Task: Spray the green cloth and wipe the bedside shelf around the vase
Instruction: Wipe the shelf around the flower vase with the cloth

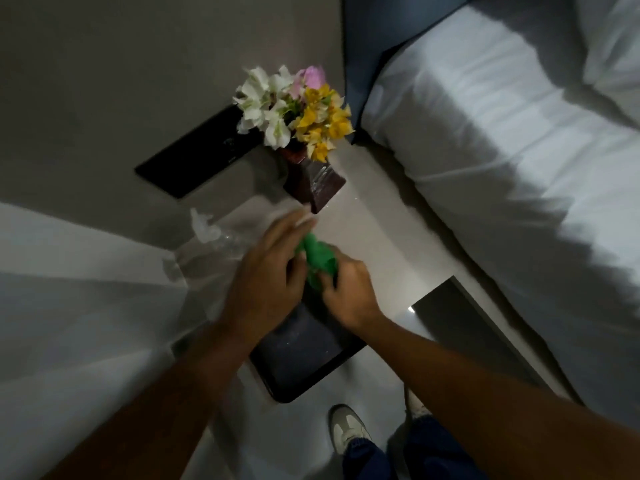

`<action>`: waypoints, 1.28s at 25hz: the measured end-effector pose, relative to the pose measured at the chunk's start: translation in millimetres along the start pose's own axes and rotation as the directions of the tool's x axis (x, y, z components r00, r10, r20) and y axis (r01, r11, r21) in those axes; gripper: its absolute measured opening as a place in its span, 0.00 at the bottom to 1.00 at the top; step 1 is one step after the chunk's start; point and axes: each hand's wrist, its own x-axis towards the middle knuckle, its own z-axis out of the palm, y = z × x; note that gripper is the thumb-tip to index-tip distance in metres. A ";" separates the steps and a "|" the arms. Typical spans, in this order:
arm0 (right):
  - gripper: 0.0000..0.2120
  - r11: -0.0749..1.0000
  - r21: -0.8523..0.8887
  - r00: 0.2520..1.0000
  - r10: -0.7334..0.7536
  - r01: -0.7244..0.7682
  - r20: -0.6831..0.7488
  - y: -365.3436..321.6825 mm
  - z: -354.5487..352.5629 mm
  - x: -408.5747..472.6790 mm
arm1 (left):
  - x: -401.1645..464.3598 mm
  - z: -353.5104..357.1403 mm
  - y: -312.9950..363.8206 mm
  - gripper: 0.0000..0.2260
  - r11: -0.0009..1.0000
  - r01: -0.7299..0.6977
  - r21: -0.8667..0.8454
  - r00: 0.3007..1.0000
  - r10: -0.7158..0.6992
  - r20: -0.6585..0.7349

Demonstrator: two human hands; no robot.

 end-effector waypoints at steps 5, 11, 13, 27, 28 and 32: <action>0.24 0.901 0.293 0.913 0.375 -0.319 -0.161 7.2 -25.1 52.5 | 108.0 -33.6 2.1 0.25 0.839 -0.228 0.494 0.970 0.241 0.038; 0.31 0.786 0.463 0.822 0.538 -0.409 -0.188 11.7 -6.3 118.3 | 154.0 -40.4 -37.7 0.39 0.544 -0.341 0.767 0.939 0.230 0.254; 0.31 0.796 0.449 0.805 0.544 -0.406 -0.237 7.5 10.4 128.1 | 158.3 -39.6 -45.9 0.42 0.511 -0.382 0.770 0.924 0.243 0.297; 0.34 0.744 0.531 0.777 0.587 -0.406 -0.228 -15.2 39.7 164.2 | 166.1 -33.3 -63.2 0.46 0.489 -0.403 0.774 0.912 0.288 0.293; 0.32 0.775 0.504 0.790 0.556 -0.381 -0.259 -14.7 43.7 160.9 | 165.8 -33.0 -63.9 0.45 0.491 -0.401 0.773 0.912 0.289 0.290; 0.26 0.862 0.453 0.838 0.410 -0.226 -0.360 -14.4 77.1 113.4 | 160.5 -31.2 -66.5 0.44 0.536 -0.362 0.763 0.929 0.274 0.248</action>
